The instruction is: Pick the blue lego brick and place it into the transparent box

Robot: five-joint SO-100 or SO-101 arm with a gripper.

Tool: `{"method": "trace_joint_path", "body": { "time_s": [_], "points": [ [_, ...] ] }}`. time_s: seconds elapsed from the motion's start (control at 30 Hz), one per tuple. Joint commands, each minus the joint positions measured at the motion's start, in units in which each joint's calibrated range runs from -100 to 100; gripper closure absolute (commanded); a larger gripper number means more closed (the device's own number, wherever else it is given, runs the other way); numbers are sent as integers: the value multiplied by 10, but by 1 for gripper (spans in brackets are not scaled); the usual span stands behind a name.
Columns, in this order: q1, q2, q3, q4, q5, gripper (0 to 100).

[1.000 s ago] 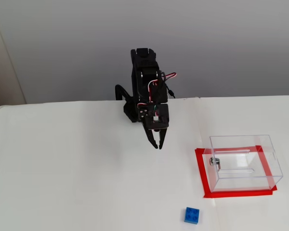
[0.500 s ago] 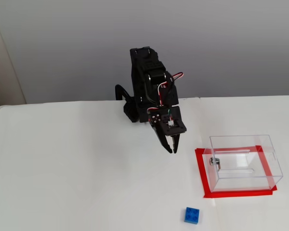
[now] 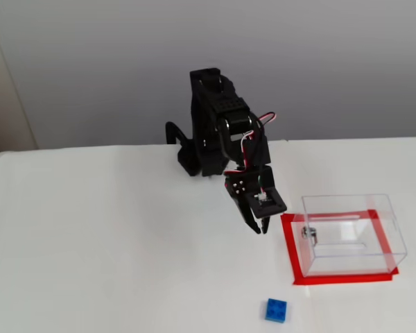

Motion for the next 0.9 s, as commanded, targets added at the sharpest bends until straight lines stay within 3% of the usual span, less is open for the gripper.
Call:
{"method": "trace_joint_path", "body": {
  "time_s": [0.0, 0.77, 0.87],
  "points": [
    [0, 29, -53, 3, -4, 98],
    [-45, 238, -184, -7, -159, 98],
    [-49, 267, -211, -7, -176, 92]
  ]
}}
